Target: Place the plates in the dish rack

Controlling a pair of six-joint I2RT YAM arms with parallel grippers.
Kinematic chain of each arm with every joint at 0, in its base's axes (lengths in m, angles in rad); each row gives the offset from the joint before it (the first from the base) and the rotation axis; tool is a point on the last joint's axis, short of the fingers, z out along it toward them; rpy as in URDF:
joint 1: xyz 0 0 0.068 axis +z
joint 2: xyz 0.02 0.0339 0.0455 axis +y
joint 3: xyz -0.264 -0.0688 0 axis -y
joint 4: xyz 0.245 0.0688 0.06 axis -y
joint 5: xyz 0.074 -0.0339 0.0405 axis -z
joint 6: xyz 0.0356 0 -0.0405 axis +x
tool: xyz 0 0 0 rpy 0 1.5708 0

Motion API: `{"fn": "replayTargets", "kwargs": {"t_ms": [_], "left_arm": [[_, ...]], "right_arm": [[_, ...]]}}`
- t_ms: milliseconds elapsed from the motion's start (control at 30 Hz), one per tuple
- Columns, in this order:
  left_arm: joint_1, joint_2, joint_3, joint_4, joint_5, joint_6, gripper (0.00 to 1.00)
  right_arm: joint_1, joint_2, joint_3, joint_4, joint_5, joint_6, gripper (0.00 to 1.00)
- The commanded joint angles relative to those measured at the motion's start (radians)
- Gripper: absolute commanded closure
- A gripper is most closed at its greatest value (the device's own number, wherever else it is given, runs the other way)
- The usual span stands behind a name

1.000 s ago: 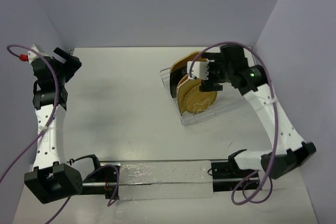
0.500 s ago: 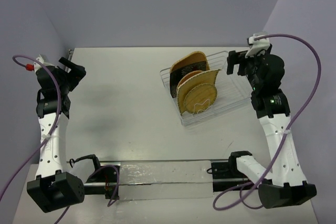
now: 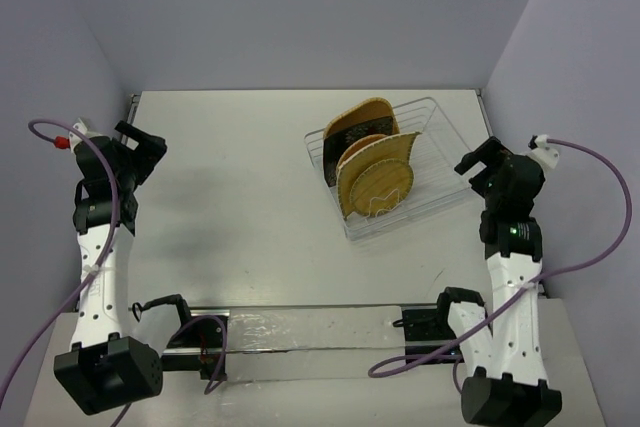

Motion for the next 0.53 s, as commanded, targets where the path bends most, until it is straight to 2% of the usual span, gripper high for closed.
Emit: {"fn": "replayTargets", "kwargs": {"t_ms": [0, 500], "left_arm": [[-0.007, -0.019, -0.008, 0.037, 0.009, -0.007, 0.01], [-0.009, -0.053, -0.013, 0.027, 0.000, -0.008, 0.01]], "right_arm": [[0.000, -0.073, -0.005, 0.025, 0.064, 0.047, 0.00], [0.000, -0.102, 0.006, 0.025, 0.083, 0.047, 0.00]]}}
